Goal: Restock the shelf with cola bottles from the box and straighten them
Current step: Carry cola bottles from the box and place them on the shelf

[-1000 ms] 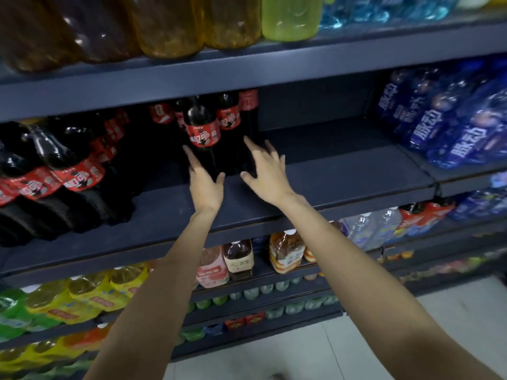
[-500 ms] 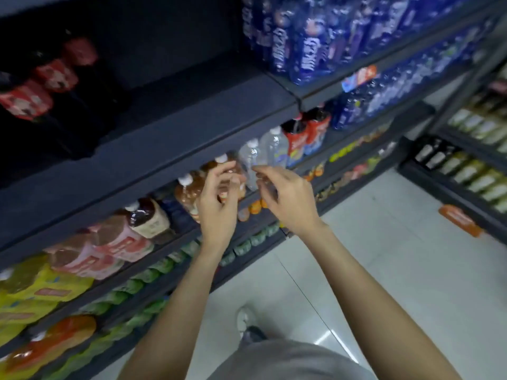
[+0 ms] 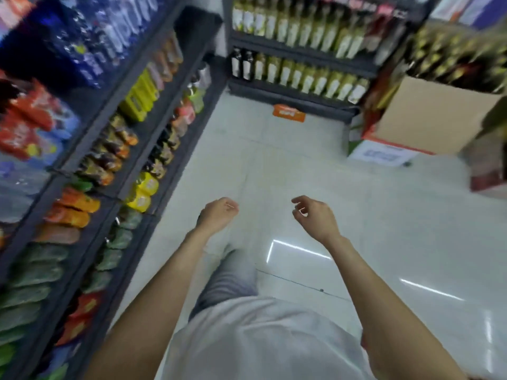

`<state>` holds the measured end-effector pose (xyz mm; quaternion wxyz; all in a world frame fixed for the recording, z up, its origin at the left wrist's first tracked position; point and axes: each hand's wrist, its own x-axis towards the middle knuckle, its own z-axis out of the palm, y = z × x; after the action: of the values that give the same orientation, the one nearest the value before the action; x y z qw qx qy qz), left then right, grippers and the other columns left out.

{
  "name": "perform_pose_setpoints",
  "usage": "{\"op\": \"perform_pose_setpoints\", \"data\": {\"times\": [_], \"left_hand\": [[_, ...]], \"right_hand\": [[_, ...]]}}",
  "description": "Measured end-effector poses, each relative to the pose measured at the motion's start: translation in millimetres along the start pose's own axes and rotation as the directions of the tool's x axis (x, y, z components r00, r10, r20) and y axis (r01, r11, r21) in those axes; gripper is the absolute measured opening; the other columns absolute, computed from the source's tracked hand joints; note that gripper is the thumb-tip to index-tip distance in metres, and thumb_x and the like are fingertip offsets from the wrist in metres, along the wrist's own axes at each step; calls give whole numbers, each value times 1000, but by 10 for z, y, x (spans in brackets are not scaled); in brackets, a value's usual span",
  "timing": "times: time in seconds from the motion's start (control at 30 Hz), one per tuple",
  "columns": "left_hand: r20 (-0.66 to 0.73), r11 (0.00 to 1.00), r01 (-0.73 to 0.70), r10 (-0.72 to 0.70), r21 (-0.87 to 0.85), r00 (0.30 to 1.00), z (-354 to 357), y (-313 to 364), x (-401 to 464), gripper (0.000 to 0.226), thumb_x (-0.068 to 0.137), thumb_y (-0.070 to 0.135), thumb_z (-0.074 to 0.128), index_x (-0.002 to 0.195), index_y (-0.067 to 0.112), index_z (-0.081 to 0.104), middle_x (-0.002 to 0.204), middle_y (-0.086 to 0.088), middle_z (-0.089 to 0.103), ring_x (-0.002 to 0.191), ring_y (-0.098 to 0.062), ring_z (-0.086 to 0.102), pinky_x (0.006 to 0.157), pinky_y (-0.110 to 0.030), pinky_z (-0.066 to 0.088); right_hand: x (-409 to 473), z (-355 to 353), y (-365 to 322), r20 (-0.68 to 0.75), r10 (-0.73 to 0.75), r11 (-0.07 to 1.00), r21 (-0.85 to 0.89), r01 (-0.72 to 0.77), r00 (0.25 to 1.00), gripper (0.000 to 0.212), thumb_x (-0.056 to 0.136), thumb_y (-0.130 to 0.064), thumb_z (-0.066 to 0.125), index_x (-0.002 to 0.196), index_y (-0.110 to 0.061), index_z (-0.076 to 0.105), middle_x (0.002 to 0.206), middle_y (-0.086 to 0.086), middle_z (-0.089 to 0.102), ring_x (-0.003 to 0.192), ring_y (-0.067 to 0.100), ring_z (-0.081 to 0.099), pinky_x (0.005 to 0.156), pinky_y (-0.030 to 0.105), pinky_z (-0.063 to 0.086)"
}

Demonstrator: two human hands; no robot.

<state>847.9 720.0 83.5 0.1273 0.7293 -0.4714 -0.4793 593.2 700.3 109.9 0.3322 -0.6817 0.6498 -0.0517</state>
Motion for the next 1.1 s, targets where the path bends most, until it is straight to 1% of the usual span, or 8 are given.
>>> {"op": "perform_pose_setpoints", "data": {"times": [0.13,0.23,0.37,0.47,0.6,0.73,0.93,1.1], "left_hand": [[118,974,-53,27,222,993,401,725,720,23,87,26,60,109,23,66,116,0,67,107,-20,61,88,-26,44],[132,948,-154,121,279,984,743,1394,1246,25,89,24,58,113,21,64,118,0,64,109,-21,59,90,-27,44],[228,835,-400,334,379,914,1211,2336,1963,30,90,22,56,119,19,59,124,-4,57,112,-21,55,91,-32,44],[293,827,-453,365,333,884,1450,3128,2485,29,90,19,56,119,18,60,121,0,61,107,-19,58,90,-32,46],[271,886,-424,368,188,890,1741,4153,3122,21,91,19,56,111,18,63,109,0,67,96,-17,62,89,-33,50],[258,896,-423,380,137,888,2120,5048,3762,23,90,17,57,112,17,63,109,-2,67,99,-18,62,92,-34,49],[159,825,-537,514,177,843,2923,6233,4696,30,89,23,60,118,18,59,118,2,63,106,-16,58,89,-34,49],[130,807,-511,496,295,858,3585,6616,5283,38,87,22,65,123,13,57,121,-6,60,114,-21,55,90,-34,47]], "right_hand": [[263,-507,941,34,272,961,50,-273,962,29,90,-23,56,119,-20,60,110,0,69,102,20,62,85,29,44],[533,-922,1537,34,408,905,119,-409,912,32,90,-23,57,122,-18,59,113,2,68,105,22,61,87,30,44],[982,-1608,2194,58,520,825,226,-518,852,37,91,-23,58,127,-13,57,117,5,66,108,24,59,90,31,44],[1304,-2205,2537,32,577,774,299,-559,816,37,91,-22,57,127,-15,56,113,4,66,105,24,59,84,28,44],[1867,-2943,2915,-69,585,772,353,-529,808,36,91,-19,56,126,-15,55,111,4,66,101,21,61,83,29,46],[2548,-3558,3340,-136,537,805,379,-458,832,33,90,-16,59,124,-15,57,108,3,65,96,20,62,87,29,47],[3828,-4420,4257,-133,414,887,280,-367,900,36,87,-10,62,123,-11,58,111,8,65,98,25,61,90,30,46],[4876,-4783,5039,-116,346,929,180,-323,931,45,85,-8,63,128,-7,53,122,14,61,109,30,58,96,37,45]]}}
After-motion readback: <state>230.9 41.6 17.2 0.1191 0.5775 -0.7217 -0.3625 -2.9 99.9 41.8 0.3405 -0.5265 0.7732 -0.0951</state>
